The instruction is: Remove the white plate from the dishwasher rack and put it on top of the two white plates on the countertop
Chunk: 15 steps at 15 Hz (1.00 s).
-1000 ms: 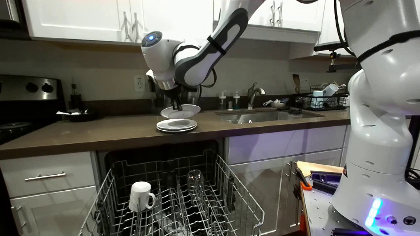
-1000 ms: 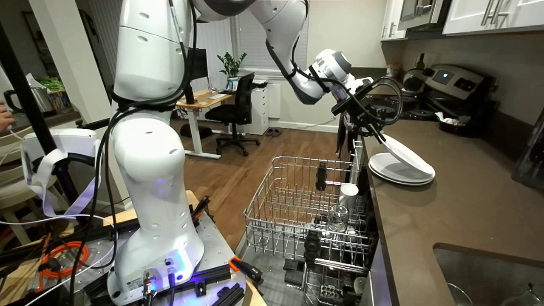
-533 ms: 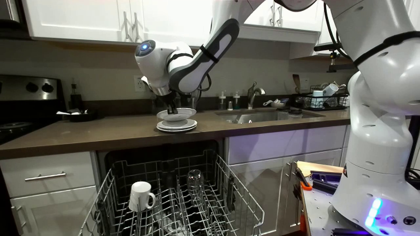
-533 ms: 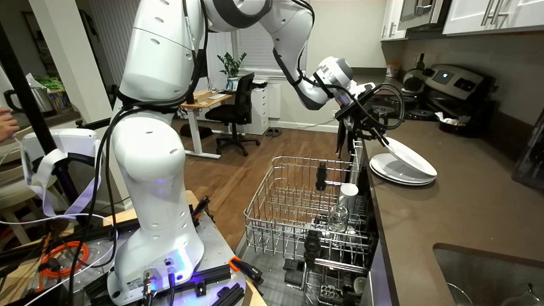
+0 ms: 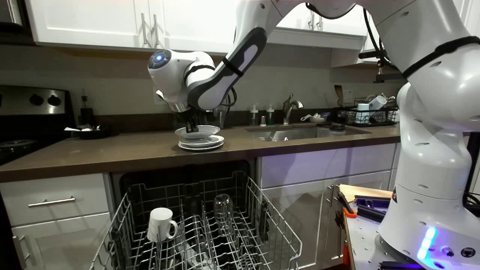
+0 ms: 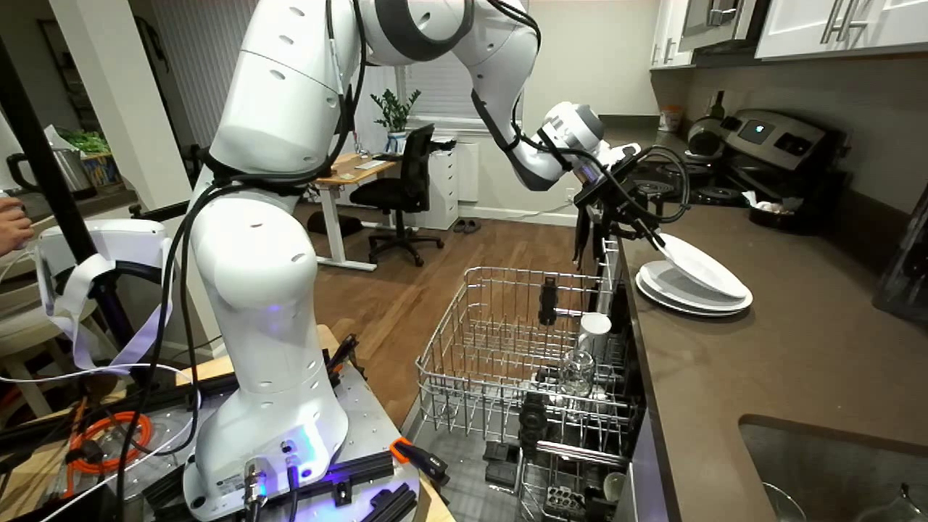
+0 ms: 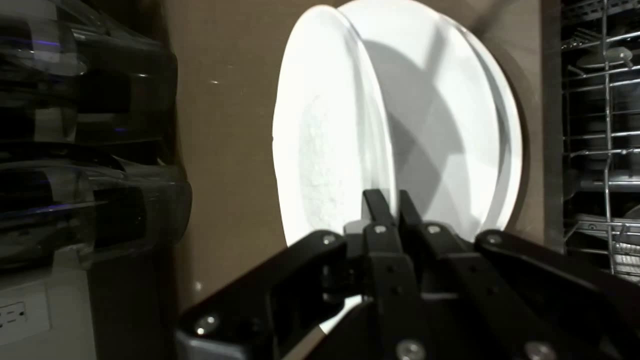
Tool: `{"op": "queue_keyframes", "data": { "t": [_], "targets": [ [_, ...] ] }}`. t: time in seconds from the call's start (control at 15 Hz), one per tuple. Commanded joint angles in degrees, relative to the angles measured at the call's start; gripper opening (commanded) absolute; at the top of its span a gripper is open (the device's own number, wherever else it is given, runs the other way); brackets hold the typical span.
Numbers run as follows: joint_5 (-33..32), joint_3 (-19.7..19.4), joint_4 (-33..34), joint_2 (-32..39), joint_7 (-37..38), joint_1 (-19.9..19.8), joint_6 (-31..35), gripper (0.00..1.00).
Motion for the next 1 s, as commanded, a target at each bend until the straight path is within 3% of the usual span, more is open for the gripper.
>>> {"op": "queue_keyframes", "data": {
  "t": [0.0,0.27,0.47,0.93],
  "targets": [
    [-1.1,-0.3,2.1,2.6,1.0,0.6,-0.5,0.02],
    [-1.1,-0.5,2.1,2.9,1.0,0.6,-0.6,0.06],
    [-1.0,-0.6,1.7,2.9,1.1,0.6,-0.6,0.28],
    [-0.8,-0.6,1.4,4.2,0.8,0.7,-0.7,0.53]
  ]
}}
